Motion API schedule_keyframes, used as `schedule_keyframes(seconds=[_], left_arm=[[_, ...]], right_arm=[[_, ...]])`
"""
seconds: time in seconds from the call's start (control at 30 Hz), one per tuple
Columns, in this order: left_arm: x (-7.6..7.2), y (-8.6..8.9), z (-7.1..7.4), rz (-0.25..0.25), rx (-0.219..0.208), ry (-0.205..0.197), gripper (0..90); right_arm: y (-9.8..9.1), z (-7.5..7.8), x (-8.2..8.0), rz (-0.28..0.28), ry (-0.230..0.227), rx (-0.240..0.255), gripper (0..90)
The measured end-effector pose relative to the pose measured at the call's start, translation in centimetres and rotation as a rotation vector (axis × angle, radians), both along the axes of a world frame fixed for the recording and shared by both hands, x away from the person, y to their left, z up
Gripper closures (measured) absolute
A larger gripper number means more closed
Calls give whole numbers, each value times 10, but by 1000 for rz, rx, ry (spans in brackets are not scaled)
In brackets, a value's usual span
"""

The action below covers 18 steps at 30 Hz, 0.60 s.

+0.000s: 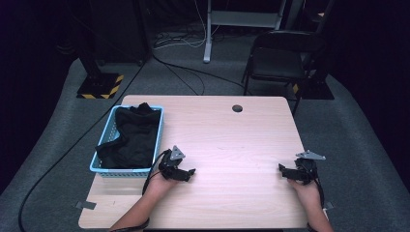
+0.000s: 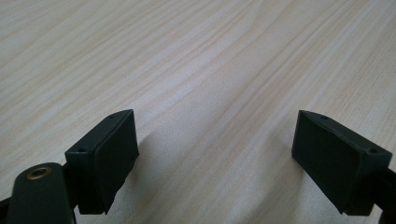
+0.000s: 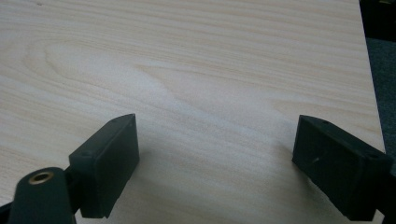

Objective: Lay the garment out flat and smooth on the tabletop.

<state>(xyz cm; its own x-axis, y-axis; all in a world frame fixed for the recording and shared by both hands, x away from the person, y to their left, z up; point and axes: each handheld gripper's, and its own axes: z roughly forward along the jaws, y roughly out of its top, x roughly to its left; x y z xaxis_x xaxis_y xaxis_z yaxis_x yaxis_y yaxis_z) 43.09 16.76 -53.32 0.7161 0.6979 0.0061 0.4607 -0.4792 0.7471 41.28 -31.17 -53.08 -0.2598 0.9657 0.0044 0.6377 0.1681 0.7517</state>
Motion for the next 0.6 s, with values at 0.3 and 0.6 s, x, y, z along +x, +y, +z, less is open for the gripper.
schedule_keyframes(seconds=[0.3,0.6], left_arm=[[1,-4,0,17,0,1,138],[0,-7,0,6,-1,2,137]], right_arm=[[1,0,-2,0,0,1,133],[1,0,-2,-2,-1,1,133]])
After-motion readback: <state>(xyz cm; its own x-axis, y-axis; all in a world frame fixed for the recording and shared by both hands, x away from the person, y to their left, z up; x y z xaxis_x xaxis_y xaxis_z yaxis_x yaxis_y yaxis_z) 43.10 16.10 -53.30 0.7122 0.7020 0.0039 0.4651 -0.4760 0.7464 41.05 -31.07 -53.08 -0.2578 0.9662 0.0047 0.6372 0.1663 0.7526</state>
